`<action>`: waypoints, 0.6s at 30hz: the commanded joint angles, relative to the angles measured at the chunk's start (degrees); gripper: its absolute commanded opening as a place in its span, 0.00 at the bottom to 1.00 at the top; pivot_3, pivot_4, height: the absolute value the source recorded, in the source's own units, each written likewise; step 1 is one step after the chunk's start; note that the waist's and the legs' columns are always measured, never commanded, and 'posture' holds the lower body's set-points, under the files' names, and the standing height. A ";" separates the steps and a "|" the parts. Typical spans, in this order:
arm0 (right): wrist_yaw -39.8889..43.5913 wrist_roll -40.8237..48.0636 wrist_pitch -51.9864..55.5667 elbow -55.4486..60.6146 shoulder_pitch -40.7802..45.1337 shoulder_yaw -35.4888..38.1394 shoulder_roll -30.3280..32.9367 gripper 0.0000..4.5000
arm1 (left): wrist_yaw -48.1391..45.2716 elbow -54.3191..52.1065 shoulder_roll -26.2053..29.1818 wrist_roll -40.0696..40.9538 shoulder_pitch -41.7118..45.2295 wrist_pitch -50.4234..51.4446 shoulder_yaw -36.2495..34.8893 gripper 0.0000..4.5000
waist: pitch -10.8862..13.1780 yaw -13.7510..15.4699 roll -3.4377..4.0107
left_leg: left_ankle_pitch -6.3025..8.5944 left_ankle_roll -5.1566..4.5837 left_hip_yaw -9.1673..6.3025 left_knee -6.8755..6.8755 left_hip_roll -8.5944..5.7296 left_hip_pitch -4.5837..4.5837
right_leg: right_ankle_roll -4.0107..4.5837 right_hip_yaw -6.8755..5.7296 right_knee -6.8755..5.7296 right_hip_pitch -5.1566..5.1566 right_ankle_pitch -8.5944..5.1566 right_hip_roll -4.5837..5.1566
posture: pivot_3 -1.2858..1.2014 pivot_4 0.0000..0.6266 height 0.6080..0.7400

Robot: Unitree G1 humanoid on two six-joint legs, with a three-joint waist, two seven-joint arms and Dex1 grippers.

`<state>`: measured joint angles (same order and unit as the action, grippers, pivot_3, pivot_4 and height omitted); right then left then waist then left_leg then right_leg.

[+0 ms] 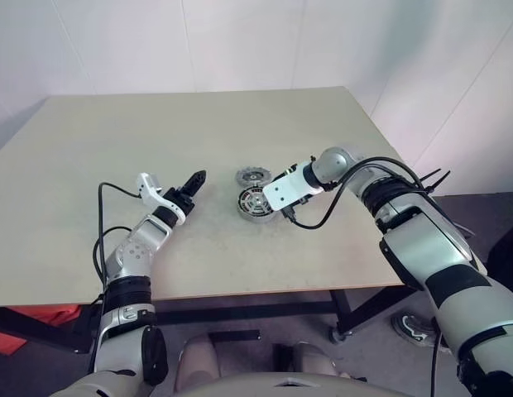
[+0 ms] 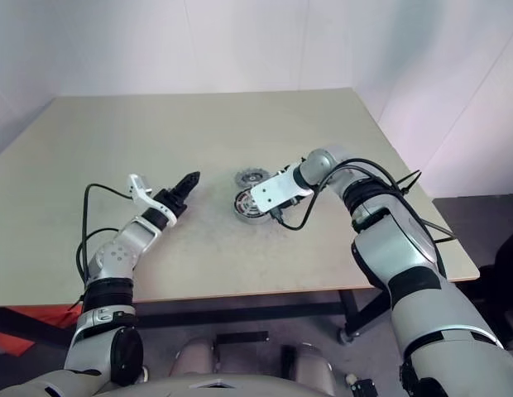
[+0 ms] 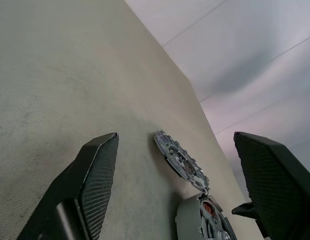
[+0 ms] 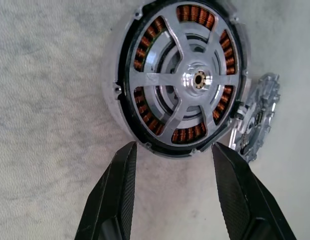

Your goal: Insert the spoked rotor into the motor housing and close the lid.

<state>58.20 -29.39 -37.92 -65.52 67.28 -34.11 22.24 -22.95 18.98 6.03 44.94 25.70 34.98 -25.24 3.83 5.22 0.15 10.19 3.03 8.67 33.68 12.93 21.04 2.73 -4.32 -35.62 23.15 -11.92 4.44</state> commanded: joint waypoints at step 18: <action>-0.40 -0.41 -0.57 -0.47 -1.08 1.32 -2.54 0.04 | -0.07 -1.46 1.04 0.20 0.73 -1.19 -0.17 0.87 | 0.00 -1.58 0.00 | -0.01 0.02 0.00 0.07 0.07 -0.18 | 0.13 0.02 -0.10 -0.08 0.08 -0.06 | 0.52 0.00 1.00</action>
<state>58.18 -30.43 -38.88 -65.88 65.79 -33.77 19.83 -22.90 18.96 6.57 44.88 25.62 34.75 -25.41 3.83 3.64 0.15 10.18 3.05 8.68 33.75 13.00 20.85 2.90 -4.30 -35.73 23.08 -11.82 4.38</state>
